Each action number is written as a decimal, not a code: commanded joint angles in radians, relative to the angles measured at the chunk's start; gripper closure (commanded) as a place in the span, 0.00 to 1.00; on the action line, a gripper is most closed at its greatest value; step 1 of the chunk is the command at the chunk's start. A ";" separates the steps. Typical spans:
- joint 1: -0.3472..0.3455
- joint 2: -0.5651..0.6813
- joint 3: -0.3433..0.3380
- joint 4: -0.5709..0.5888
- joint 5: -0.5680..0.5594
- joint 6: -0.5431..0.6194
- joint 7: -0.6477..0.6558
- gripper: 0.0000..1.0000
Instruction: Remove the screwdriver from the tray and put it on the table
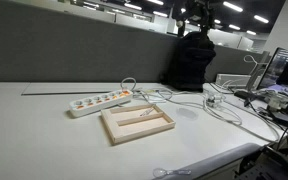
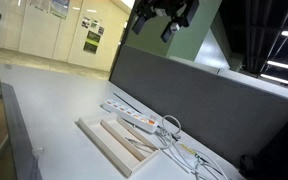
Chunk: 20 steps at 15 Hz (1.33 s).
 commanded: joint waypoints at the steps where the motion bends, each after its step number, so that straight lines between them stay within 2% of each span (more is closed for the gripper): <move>1: 0.000 0.001 0.000 0.002 0.000 -0.001 0.000 0.00; 11: 0.000 0.001 0.000 0.002 0.000 0.000 -0.001 0.00; 15: -0.031 0.040 0.015 -0.014 -0.070 0.168 0.130 0.00; 20: -0.057 0.187 0.030 -0.014 -0.180 0.412 0.345 0.00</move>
